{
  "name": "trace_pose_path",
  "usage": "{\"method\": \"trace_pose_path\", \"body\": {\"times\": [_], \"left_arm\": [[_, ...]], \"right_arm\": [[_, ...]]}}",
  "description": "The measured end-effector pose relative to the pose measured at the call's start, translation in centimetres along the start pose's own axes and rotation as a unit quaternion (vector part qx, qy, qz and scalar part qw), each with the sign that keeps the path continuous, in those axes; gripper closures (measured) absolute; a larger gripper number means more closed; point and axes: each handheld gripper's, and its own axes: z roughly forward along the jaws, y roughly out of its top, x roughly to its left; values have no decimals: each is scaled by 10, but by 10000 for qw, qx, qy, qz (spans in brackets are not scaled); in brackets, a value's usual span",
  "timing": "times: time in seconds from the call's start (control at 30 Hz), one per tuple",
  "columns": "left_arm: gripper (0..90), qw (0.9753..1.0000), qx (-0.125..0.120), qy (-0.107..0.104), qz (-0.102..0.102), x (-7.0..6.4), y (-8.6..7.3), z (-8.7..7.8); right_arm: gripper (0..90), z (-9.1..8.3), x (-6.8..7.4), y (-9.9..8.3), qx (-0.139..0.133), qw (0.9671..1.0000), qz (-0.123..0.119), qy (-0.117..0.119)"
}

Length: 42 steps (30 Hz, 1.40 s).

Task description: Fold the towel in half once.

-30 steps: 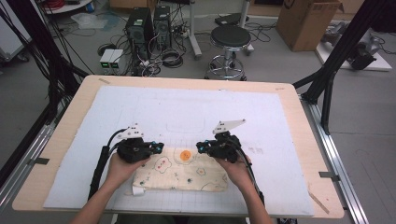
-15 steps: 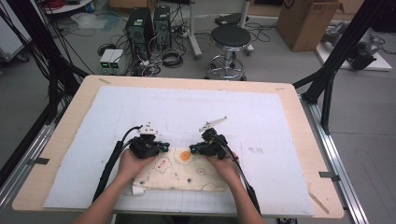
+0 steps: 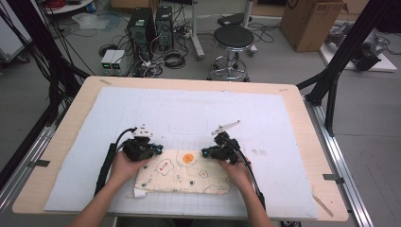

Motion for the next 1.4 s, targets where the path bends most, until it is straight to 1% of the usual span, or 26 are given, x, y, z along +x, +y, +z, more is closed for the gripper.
{"method": "trace_pose_path", "body": {"times": [0.07, 0.13, 0.17, 0.23, 0.53, 0.63, 0.7, 0.83, 0.87, 0.9, 0.93, 0.97, 1.0, 1.03, 1.07, 1.13, 1.2, 1.27, 1.3, 1.4], "left_arm": [[888, 9999, -59, -26, -94, 4, -5, -4], [886, 9997, -139, 4, -181, 7, -10, -8], [886, 9997, -148, 19, -201, 8, -12, -10], [885, 9996, -155, 64, -212, 10, -14, -13], [880, 9996, -176, 82, -214, 12, -17, -15], [880, 9997, -164, 76, -178, 12, -17, -15], [880, 9995, -200, 65, -216, 12, -17, -15], [874, 9996, -186, 85, -182, 12, -17, -15], [865, 9995, -232, 107, -176, 11, -16, -16], [852, 9995, -260, 103, -170, 11, -16, -18], [841, 9993, -310, 82, -171, 10, -15, -19], [835, 9992, -356, 75, -140, 10, -15, -22], [824, 9989, -430, 55, -169, 9, -14, -25], [811, 9986, -500, 32, -184, 8, -14, -28], [798, 9983, -555, -20, -182, 8, -13, -31], [768, 9975, -690, -46, -161, 5, -13, -37], [748, 9964, -834, -157, -86, 4, -14, -43], [715, 9955, -920, -208, -29, 3, -17, -49], [701, 9948, -987, -256, -51, 2, -18, -51], [643, 9947, -984, -291, 6, 1, -23, -58]], "right_arm": [[892, -5, -3, -4, -16, 10000, 42, -19], [891, -9, -5, -8, -42, 9999, 75, -62], [890, -11, -7, -10, -45, 9999, 80, -44], [888, -16, -10, -15, -80, 9998, 128, -92], [886, -39, -21, -35, -203, 9990, 317, -227], [881, -43, -24, -38, -269, 9988, 338, -233], [875, -44, -25, -39, -301, 9987, 352, -224], [859, -46, -26, -40, -310, 9986, 376, -227], [844, -46, -25, -40, -329, 9986, 345, -219], [829, -47, -24, -39, -402, 9984, 364, -153], [811, -49, -21, -37, -491, 9982, 323, -101], [801, -51, -18, -36, -546, 9981, 272, -99], [789, -53, -14, -34, -657, 9977, 138, -97], [768, -54, -11, -33, -715, 9974, 66, -116], [742, -55, -10, -32, -750, 9971, 10, -130], [689, -57, -8, -32, -781, 9969, -12, -98], [649, -58, -7, -33, -794, 9968, -35, -90], [590, -60, -6, -33, -878, 9960, -84, -129], [574, -62, -4, -33, -922, 9955, -107, -164], [511, -66, 0, -33, -1031, 9941, -221, -257]]}}
